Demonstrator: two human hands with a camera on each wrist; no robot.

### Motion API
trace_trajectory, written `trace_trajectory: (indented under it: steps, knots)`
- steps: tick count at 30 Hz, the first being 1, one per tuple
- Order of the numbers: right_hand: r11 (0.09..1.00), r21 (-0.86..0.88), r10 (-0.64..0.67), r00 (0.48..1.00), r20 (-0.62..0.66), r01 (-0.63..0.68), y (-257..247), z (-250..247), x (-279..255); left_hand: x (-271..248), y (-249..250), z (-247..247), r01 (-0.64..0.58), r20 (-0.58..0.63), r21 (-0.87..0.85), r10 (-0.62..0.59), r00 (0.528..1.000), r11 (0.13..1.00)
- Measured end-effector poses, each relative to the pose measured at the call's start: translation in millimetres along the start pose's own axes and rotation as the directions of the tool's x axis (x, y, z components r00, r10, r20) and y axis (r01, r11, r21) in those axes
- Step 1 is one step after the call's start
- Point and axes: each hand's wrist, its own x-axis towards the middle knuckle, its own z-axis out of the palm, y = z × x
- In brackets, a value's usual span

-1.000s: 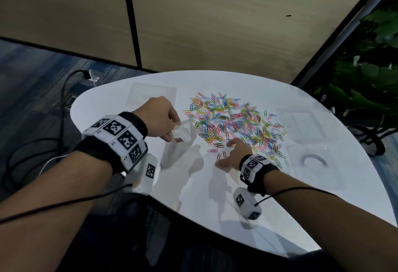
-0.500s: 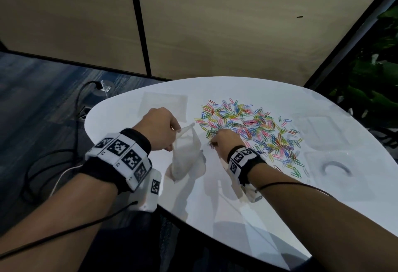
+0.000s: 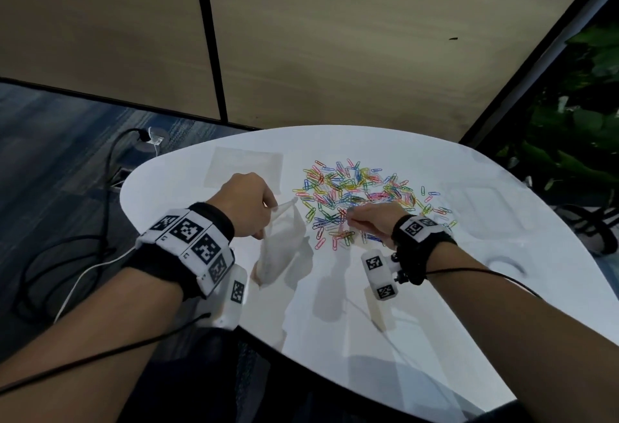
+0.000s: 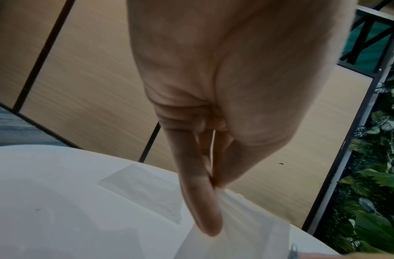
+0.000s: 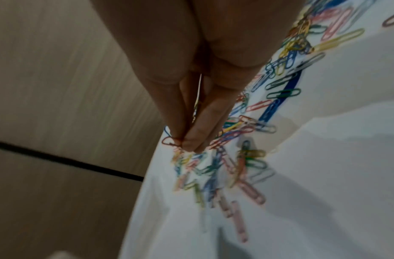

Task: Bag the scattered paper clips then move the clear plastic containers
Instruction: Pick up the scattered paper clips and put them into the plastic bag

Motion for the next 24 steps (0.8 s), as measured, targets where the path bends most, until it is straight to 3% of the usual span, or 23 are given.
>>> trace_trajectory:
  steps: [2,6,8,11,15,17,19,21,23,24]
  knots:
    - [0.978,0.204,0.034,0.995,0.092,-0.052,-14,5,-19,1,2,1,0.001,-0.003,-0.01,-0.001,1.0,1.0]
    - [0.942,0.328,-0.023,0.962,0.271,-0.07,-34,27,-50,2,10,5,-0.018,0.011,-0.035,0.018,1.0,0.999]
    - [0.951,0.303,-0.042,0.943,0.331,-0.064,-36,44,-61,1,14,8,-0.031,0.024,-0.043,0.032,0.999,0.999]
    - [0.994,0.105,-0.072,0.922,0.381,0.034,-27,66,-70,-1,17,10,-0.052,0.047,-0.039,0.054,0.997,0.998]
    - [0.965,-0.147,-0.165,0.941,0.294,0.215,-11,85,-69,-3,16,10,-0.064,0.06,-0.047,0.067,0.996,0.997]
    - [0.9,-0.319,-0.206,0.936,0.285,0.296,-9,91,-67,-3,15,8,-0.058,0.052,-0.051,0.06,0.997,0.997]
    - [0.713,-0.558,-0.292,0.904,0.314,0.424,-13,93,-70,-3,13,6,-0.052,0.049,-0.067,0.056,0.997,0.996]
    - [0.54,-0.661,-0.377,0.852,0.365,0.522,-16,95,-75,-4,12,4,-0.056,0.052,-0.072,0.059,0.997,0.996]
    - [0.552,-0.599,-0.414,0.814,0.408,0.581,-20,95,-82,-4,11,1,-0.054,0.051,-0.057,0.057,0.997,0.997]
    - [0.606,-0.537,-0.422,0.81,0.408,0.586,-23,94,-84,-4,9,-1,-0.046,0.04,-0.049,0.048,0.998,0.998]
